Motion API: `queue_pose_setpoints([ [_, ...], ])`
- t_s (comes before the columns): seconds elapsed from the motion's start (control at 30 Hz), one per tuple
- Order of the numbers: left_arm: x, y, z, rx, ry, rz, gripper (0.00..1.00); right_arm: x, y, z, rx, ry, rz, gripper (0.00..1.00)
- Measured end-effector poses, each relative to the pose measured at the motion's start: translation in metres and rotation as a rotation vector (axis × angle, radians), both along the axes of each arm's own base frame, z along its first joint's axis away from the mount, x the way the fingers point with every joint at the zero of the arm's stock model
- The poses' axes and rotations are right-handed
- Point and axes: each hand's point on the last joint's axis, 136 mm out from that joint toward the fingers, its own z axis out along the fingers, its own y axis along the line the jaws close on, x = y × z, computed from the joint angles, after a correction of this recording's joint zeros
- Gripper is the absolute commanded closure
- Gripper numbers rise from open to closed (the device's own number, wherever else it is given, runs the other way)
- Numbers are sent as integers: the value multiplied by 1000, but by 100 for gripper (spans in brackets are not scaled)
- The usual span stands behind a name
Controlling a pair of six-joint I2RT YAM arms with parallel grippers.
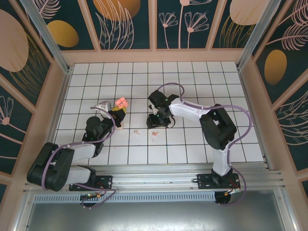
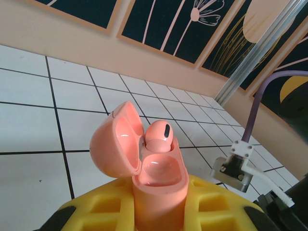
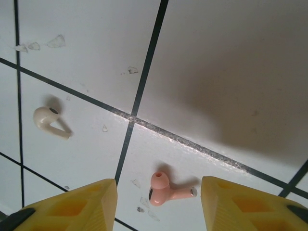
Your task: Insert the wireless bluetooth earbuds into the charging case
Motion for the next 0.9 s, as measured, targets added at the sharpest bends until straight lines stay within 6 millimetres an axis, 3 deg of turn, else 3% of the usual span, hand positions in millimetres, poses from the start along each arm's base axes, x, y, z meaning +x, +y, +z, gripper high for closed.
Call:
queue_pose_setpoints([
  [0.17,0,0,-1,4,3,-1,99,-2,3,-11,-1,25,24,49],
  [0.5,0,-1,-2,9,7,-3,99,-8,9,-16,33,56,54,53],
  [0.9,0,-1,-3,10,9,-4,99,-25,0,-25,24,102,58,57],
])
